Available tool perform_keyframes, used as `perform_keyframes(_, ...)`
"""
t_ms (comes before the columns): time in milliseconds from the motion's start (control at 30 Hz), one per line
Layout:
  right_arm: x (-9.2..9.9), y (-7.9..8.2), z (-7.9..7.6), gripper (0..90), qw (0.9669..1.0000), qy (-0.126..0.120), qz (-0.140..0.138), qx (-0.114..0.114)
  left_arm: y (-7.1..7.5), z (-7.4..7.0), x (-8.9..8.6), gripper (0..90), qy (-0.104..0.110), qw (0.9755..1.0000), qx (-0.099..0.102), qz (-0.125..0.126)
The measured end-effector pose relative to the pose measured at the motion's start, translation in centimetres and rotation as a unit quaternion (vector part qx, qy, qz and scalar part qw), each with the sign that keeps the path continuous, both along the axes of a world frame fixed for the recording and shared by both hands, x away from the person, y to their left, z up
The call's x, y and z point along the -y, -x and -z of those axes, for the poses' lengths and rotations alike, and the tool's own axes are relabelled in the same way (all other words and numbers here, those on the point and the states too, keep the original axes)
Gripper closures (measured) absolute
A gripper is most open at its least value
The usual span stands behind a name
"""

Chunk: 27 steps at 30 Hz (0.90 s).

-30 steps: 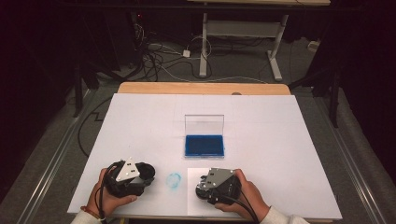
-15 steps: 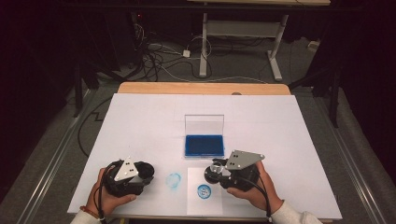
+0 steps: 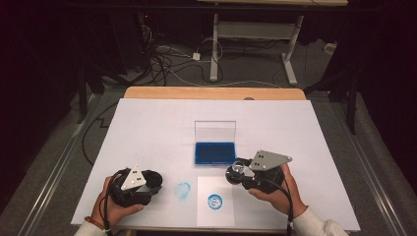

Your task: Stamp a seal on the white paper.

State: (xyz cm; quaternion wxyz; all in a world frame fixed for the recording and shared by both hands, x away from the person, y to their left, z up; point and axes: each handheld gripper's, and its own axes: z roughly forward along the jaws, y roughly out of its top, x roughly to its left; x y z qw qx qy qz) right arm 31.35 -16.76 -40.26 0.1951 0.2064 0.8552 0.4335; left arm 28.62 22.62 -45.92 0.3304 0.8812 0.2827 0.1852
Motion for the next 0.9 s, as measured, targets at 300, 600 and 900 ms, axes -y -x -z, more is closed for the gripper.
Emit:
perform_keyframes(300,1.1,-0.8,-0.2,57.0,0.9996,-0.008,0.026,0.005,-0.1,0.1,0.1,36.7,-0.001,1.0,-0.003,0.004)
perform_keyframes(600,2.1,-1.5,-0.6,57.1,0.9988,-0.021,0.043,0.009,-0.3,0.2,0.2,36.7,-0.004,1.0,-0.007,0.002)
perform_keyframes(900,2.4,-1.5,-0.8,57.1,0.9988,-0.024,0.041,0.015,-0.3,0.2,0.2,36.7,-0.006,0.9999,-0.008,0.006)
